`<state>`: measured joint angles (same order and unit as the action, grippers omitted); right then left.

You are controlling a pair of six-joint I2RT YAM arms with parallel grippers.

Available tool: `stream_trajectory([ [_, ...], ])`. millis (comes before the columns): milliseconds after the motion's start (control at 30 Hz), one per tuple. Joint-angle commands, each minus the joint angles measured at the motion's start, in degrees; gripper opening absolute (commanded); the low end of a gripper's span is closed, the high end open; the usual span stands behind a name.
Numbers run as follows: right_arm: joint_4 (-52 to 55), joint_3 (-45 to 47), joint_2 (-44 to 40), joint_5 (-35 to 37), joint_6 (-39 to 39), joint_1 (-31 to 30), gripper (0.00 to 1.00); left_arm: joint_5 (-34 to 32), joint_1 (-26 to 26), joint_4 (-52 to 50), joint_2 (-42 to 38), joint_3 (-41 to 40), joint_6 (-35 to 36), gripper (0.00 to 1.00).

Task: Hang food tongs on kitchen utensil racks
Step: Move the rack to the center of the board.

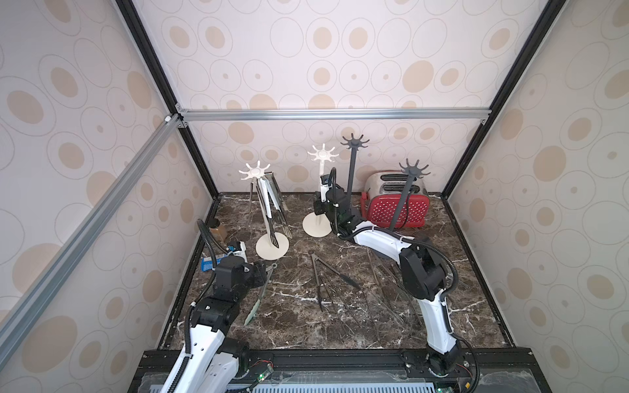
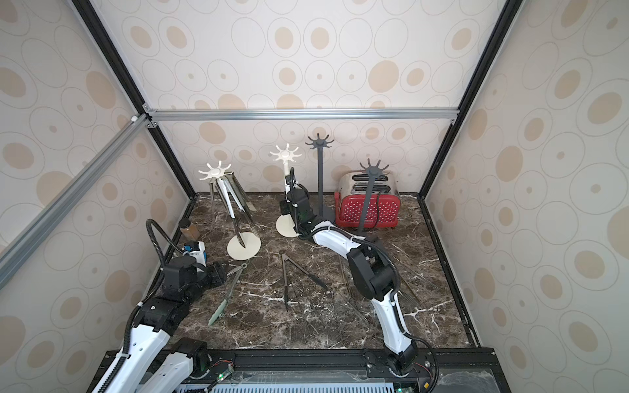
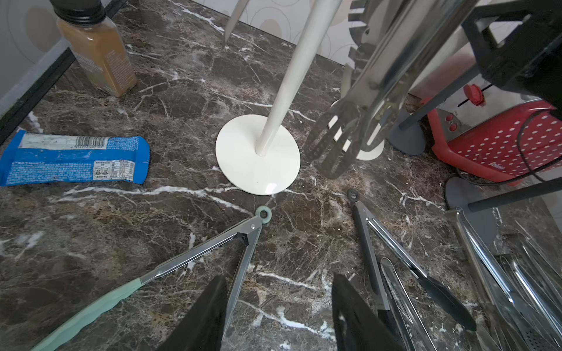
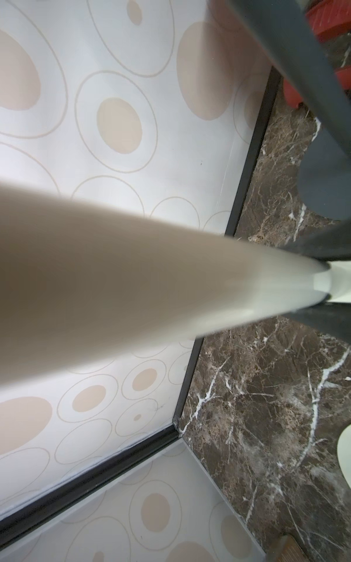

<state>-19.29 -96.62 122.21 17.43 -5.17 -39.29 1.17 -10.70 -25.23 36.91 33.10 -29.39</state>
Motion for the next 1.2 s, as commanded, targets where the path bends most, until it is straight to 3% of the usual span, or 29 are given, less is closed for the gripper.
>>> stream_trajectory([
  [0,1.4,3.7,-4.1,0.2,-1.2,-1.9,0.00,-0.2,0.2,0.4,-0.3,0.1,-1.4,0.55],
  [767,11.9,15.5,-16.2,1.9,-8.6,-9.2,0.00,0.7,0.2,-0.1,-0.3,-0.2,-1.6,0.56],
  [1167,9.4,20.7,-18.8,4.4,-10.6,-11.7,0.00,0.9,0.3,-0.5,-1.6,-0.8,-1.9,0.56],
])
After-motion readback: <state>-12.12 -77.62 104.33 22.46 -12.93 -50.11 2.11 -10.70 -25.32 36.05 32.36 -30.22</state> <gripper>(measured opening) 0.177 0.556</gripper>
